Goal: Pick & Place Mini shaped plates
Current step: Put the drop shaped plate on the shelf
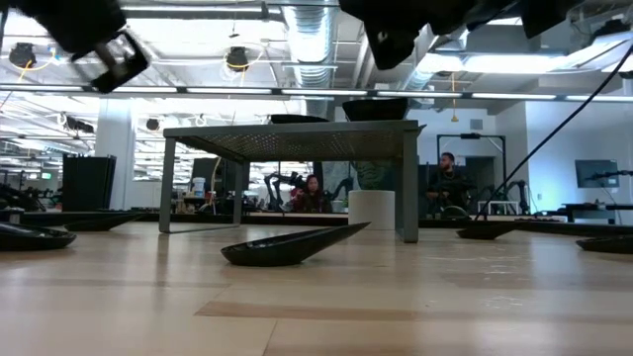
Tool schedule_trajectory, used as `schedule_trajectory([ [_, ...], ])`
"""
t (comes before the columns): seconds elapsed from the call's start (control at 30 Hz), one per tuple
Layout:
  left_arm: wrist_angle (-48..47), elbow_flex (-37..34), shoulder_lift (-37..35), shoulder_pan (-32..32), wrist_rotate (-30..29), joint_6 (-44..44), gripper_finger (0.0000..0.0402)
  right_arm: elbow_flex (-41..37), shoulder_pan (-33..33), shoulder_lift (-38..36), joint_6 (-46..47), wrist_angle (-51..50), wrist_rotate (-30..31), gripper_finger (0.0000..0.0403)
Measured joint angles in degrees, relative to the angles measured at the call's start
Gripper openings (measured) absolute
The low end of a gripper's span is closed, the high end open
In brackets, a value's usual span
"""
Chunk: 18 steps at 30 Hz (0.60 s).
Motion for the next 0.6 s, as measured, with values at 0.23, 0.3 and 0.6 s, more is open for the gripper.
schedule_trajectory([
  [0.23,-10.9,-0.1,0.3,-5.3,-12.4,-9.1,0.0108,0.0,0.7,0.0,0.0,-0.3,1.1,0.0087],
  [0.3,-10.4,-0.1,1.3,-6.1,-17.0,-7.5,0.0106,0.0,0.9,0.0,0.0,-0.3,1.1,0.0087],
  [0.6,-3.1,0.0,10.9,-6.5,-21.1,-2.5,0.0104,0.0,2.0,0.0,4.4,0.0,1.1,0.0087],
])
